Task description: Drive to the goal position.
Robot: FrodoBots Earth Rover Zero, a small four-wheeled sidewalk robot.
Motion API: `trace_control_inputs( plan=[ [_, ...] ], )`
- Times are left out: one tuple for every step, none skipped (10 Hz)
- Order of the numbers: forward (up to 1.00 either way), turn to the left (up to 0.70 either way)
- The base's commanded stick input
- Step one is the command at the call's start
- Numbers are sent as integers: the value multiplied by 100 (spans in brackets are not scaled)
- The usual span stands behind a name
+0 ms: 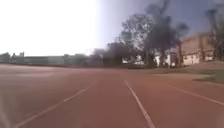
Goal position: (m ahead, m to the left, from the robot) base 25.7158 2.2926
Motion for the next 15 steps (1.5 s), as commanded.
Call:
trace_control_inputs(
  plan=[
    [70,0],
    [70,0],
    [70,0],
    [70,0],
    [70,0],
    [70,0],
    [70,0],
    [70,0],
    [70,0],
    [70,0],
    [70,0],
    [70,0],
    [70,0],
    [70,0],
    [70,0]
  ],
)
